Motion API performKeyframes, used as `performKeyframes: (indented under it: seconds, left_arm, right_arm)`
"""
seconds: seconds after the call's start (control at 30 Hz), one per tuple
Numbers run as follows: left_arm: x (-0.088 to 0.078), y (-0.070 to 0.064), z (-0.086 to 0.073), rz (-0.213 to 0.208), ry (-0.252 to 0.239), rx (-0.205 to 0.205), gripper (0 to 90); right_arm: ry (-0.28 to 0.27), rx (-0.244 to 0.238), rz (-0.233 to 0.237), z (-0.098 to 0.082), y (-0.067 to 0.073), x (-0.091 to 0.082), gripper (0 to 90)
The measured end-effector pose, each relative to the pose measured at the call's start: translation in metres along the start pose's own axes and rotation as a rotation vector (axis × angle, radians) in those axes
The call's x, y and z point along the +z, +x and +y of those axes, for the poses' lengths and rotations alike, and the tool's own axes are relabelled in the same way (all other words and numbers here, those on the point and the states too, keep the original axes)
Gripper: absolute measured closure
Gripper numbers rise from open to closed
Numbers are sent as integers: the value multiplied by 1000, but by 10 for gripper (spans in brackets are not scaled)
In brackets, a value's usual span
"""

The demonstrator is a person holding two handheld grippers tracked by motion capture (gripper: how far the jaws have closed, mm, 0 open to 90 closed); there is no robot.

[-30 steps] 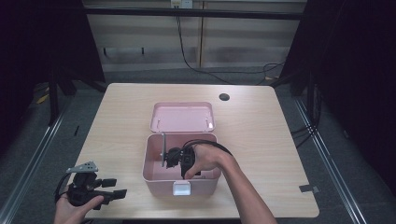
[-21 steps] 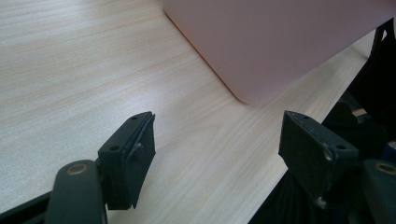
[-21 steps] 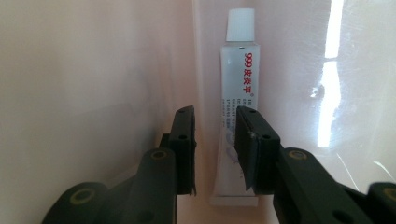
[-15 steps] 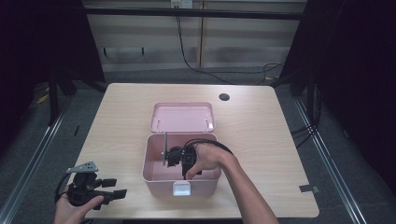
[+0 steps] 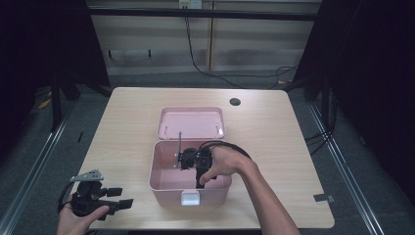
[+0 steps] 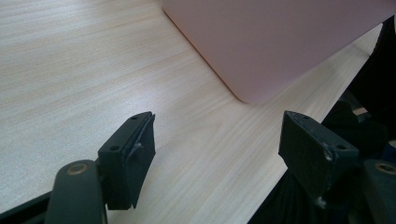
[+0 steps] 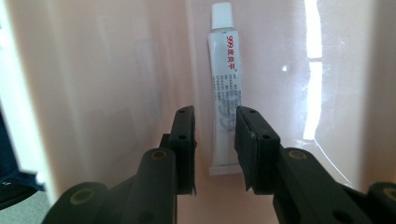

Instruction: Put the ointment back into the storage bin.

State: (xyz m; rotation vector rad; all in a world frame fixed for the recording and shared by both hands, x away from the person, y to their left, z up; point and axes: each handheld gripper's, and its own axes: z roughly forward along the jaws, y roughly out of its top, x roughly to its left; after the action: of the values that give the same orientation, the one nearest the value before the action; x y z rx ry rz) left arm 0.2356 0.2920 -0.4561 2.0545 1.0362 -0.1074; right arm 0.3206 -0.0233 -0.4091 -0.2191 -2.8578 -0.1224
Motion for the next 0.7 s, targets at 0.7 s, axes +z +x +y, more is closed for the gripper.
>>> performKeyframes:
  seconds: [0.7]
  left_arm:
    - [0, 0, 0, -5, 0, -4, 270]
  right_arm:
    - [-34, -15, -48, -1, 11, -24, 690]
